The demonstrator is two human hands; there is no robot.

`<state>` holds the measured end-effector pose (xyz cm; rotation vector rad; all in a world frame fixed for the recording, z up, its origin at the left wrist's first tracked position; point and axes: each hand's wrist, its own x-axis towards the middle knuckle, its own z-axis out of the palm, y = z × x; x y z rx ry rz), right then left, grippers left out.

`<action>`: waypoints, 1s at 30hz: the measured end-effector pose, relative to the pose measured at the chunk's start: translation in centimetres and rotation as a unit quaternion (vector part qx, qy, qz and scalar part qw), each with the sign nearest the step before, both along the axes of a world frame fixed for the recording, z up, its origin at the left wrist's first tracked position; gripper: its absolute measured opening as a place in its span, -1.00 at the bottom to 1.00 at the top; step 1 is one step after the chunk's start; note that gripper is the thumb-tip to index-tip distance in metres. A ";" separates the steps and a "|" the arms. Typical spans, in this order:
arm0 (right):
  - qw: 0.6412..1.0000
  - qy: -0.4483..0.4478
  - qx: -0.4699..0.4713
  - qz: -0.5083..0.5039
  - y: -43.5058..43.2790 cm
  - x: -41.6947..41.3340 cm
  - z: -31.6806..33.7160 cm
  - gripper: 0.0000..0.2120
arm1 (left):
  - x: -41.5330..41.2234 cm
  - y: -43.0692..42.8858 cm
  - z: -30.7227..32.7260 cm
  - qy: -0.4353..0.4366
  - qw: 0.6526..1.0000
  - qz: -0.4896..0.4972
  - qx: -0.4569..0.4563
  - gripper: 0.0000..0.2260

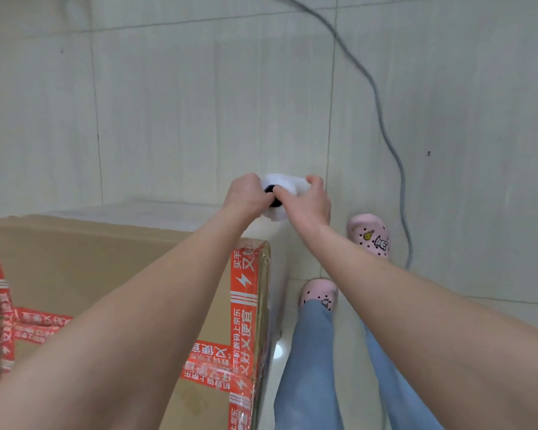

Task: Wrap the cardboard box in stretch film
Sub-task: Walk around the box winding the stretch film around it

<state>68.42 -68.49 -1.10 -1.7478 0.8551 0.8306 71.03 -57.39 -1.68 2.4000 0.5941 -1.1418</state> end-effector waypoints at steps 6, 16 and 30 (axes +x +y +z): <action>0.995 0.026 0.018 0.090 -0.9 0.0 0.1 -0.57 | 0.1 -1.4 -0.3 -0.032 0.985 -0.165 0.031 -0.54; 0.974 -0.012 -0.023 0.226 0.4 3.5 0.4 -0.57 | 0.4 0.7 -0.5 -0.061 0.997 -0.017 0.054 -0.93; 0.961 -0.013 0.020 0.274 5.2 5.3 -0.6 -0.68 | 1.0 4.6 -0.1 -0.080 0.980 0.165 0.074 -0.82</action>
